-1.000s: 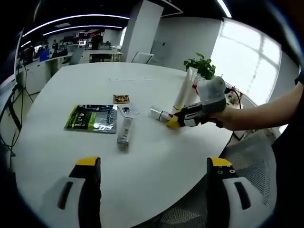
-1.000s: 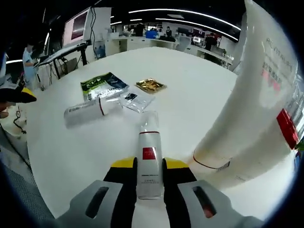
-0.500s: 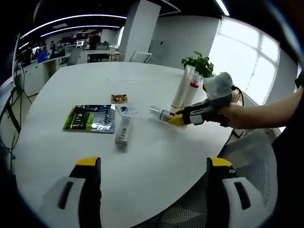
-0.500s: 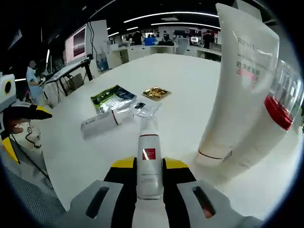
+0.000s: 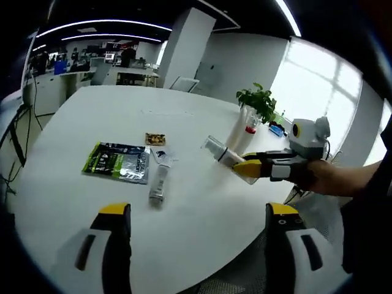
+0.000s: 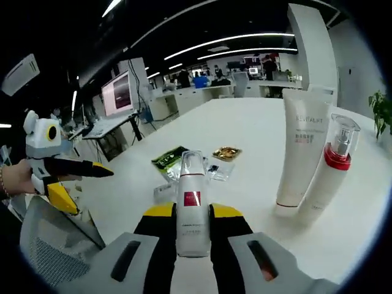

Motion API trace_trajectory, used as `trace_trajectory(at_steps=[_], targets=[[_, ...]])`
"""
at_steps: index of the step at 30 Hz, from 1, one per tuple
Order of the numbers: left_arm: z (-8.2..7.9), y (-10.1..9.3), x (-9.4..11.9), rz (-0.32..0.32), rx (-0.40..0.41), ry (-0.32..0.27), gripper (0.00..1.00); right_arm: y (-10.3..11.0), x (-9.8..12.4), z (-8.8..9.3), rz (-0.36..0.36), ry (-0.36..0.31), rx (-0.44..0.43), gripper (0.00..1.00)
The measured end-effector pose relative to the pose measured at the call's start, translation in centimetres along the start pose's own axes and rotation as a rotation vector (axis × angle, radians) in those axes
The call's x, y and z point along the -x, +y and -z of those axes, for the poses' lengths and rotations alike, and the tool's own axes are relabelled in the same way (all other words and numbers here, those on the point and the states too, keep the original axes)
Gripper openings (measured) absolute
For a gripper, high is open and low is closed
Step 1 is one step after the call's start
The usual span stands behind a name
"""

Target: Arrange the skincare products in the storage area until every visible bottle or jar stands upright without overlapping.

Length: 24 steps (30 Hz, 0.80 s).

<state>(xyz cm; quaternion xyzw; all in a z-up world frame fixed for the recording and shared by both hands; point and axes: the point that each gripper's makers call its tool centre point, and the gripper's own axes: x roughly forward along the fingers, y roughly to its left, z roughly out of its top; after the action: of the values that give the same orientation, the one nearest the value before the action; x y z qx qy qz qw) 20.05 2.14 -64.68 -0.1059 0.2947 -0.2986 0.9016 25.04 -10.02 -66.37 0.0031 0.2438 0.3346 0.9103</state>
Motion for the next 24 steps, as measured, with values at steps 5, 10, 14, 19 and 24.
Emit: trace_trajectory(at_steps=[5, 10, 14, 19, 24], targets=[[-1.6, -1.3, 0.2, 0.053, 0.098, -0.066, 0.82, 1.6, 1.0, -1.6, -0.030, -0.055, 0.006, 0.19], [-2.8, -2.4, 0.5, 0.116, 0.179, -0.123, 0.77, 3.6, 2.3, -3.1, -0.061, -0.096, 0.038, 0.19], [-3.9, -3.9, 0.8, 0.144, 0.187, -0.157, 0.72, 5.4, 3.3, -3.8, -0.096, -0.114, 0.082, 0.19], [-4.6, -5.0, 0.8, 0.187, 0.249, -0.185, 0.68, 7.0, 4.1, -4.6, -0.118, -0.140, 0.115, 0.19], [-4.8, -6.5, 0.6, 0.267, 0.315, -0.201, 0.52, 8.4, 4.4, -5.4, -0.143, -0.163, 0.153, 0.19]])
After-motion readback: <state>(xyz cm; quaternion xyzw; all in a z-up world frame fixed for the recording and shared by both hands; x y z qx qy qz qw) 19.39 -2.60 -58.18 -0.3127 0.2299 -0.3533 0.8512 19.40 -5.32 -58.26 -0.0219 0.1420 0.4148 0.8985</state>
